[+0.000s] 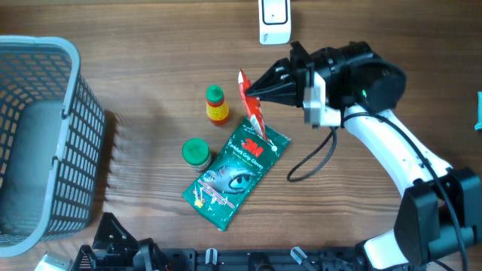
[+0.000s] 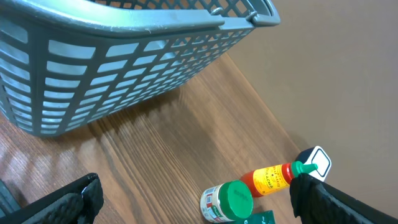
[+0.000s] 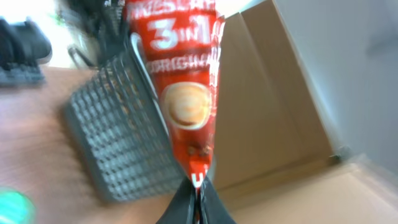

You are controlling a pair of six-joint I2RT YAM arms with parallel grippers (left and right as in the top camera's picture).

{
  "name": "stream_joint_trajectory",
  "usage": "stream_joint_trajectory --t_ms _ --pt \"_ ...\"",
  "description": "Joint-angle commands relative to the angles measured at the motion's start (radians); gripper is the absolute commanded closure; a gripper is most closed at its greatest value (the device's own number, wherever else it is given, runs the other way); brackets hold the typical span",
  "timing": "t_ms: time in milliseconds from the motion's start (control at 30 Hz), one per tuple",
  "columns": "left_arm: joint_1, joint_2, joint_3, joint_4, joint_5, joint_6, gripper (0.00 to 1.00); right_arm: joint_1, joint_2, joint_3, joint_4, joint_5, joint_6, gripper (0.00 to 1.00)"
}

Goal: Scan the item barcode
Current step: 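Raise the Nescafe stick to the white barcode scanner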

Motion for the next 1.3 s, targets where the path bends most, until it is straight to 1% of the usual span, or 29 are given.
stream_joint_trajectory --t_ms 0,33,67,100,200,267,300,400,433,467,500,533,567,600,633,700,733,767,800,867,900,967,1000,1100,1167,1267 --pt "-0.003 -0.007 0.000 0.003 0.002 -0.001 0.00 -0.022 0.002 0.015 -0.426 -0.030 0.024 0.96" --pt "-0.004 -0.007 0.000 0.003 0.002 -0.001 0.00 -0.031 0.002 0.015 -0.654 0.058 0.025 0.96" --pt "-0.003 -0.007 0.000 0.003 0.002 -0.001 0.00 -0.032 0.002 0.015 -0.891 0.199 0.032 0.96" --pt "-0.004 -0.007 0.000 0.003 0.002 -0.001 0.00 -0.032 0.002 0.015 -0.989 0.275 0.063 0.96" --pt "-0.004 -0.007 0.000 0.003 0.002 -0.001 0.00 -0.032 0.002 0.015 -1.198 0.475 0.195 0.96" --pt "-0.003 -0.007 0.000 0.003 0.002 -0.001 0.00 -0.032 0.002 0.015 -1.303 0.629 0.303 0.96" --pt "-0.003 -0.007 0.000 0.003 0.002 -0.001 0.00 -0.032 0.002 0.014 -1.376 0.758 0.410 0.96" --pt "-0.003 -0.007 0.000 0.003 0.002 -0.001 0.00 -0.032 0.002 0.014 -1.552 0.963 0.688 0.95" --pt "-0.003 -0.007 0.000 0.003 0.002 -0.001 0.00 -0.031 0.002 0.013 -1.637 1.012 0.700 0.89" --pt "-0.003 -0.007 0.000 0.003 0.002 -0.001 0.00 -0.030 0.003 0.010 -1.670 1.041 0.702 0.88" --pt "-0.003 -0.007 0.000 0.003 0.002 -0.001 0.00 -0.029 0.003 -0.001 -1.683 1.061 0.701 0.88" --pt "-0.003 -0.007 0.000 0.003 0.002 -0.001 0.00 -0.029 0.003 -0.016 -1.687 1.089 0.702 0.96" --pt "-0.003 -0.007 0.000 0.003 0.002 -0.001 0.00 -0.029 0.006 -0.034 -1.708 1.147 0.748 0.96" --pt "-0.003 -0.007 0.000 0.003 0.002 -0.001 0.00 -0.029 0.017 -0.034 -1.758 1.206 0.826 0.96" --pt "-0.004 -0.007 0.000 0.003 0.002 -0.001 0.00 -0.029 0.031 -0.034 -1.784 1.229 0.853 0.95" --pt "-0.003 -0.007 0.000 0.003 0.002 -0.001 0.00 -0.029 0.064 -0.034 -1.786 1.230 0.843 0.94" --pt "-0.003 -0.007 0.000 0.003 0.002 -0.001 0.00 -0.029 0.070 -0.034 -1.785 1.231 0.845 0.75" --pt "-0.003 -0.007 0.000 0.003 0.002 -0.001 0.00 -0.029 0.081 -0.034 -1.766 1.231 0.848 0.61" --pt "-0.003 -0.007 0.000 0.003 0.002 -0.001 0.00 -0.023 0.097 -0.034 -1.743 1.253 0.848 0.57" --pt "-0.003 -0.007 0.000 0.003 0.001 -0.001 0.00 0.024 0.154 -0.034 -1.703 1.358 0.851 0.55" --pt "-0.003 -0.007 0.000 0.003 0.002 -0.001 0.00 0.058 0.193 -0.034 -1.677 1.394 0.852 0.50" --pt "-0.003 -0.007 0.000 0.003 0.002 -0.001 0.00 0.130 0.277 -0.028 -1.582 1.412 0.852 0.49" --pt "-0.003 -0.007 0.000 0.003 0.002 -0.001 0.00 0.167 0.299 -0.023 -1.546 1.449 0.877 0.49" --pt "-0.003 -0.007 0.000 0.003 0.002 -0.001 0.00 0.241 0.334 -0.022 -1.583 1.646 0.967 0.49" --pt "-0.003 -0.007 0.000 0.003 0.002 -0.001 0.00 0.285 0.355 -0.021 -1.584 1.723 0.983 0.50" --pt "-0.003 -0.007 0.000 0.003 0.002 -0.001 0.00 0.319 0.356 0.001 -1.619 1.827 0.979 0.48"
